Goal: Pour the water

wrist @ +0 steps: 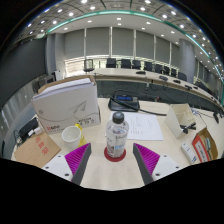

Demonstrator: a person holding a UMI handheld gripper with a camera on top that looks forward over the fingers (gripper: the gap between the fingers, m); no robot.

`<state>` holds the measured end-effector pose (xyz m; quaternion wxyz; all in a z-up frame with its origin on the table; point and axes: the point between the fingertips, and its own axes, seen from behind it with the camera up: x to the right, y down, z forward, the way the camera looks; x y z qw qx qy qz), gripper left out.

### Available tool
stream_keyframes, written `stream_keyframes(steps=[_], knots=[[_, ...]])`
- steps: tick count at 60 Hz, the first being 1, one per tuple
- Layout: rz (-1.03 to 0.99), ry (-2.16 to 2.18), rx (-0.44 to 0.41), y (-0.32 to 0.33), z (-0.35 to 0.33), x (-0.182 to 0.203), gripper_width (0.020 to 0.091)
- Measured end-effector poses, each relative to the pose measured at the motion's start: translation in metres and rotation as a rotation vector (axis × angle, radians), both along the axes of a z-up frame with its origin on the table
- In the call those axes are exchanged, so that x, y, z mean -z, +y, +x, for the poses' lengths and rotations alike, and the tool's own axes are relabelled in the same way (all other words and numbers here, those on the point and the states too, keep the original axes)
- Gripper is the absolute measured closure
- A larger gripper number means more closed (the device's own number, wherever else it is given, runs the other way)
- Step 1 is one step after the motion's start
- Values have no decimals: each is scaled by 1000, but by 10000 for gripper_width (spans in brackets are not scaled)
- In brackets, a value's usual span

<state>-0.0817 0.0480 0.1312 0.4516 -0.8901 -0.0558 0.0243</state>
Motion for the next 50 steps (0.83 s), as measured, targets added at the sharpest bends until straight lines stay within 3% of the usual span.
stream_keyframes(steps=[13, 25, 50], knots=[[-31, -29, 81, -111, -20, -53, 238], [-55, -31, 95, -191, -45, -71, 245], [-49, -80, 137, -235, -39, -78, 248]])
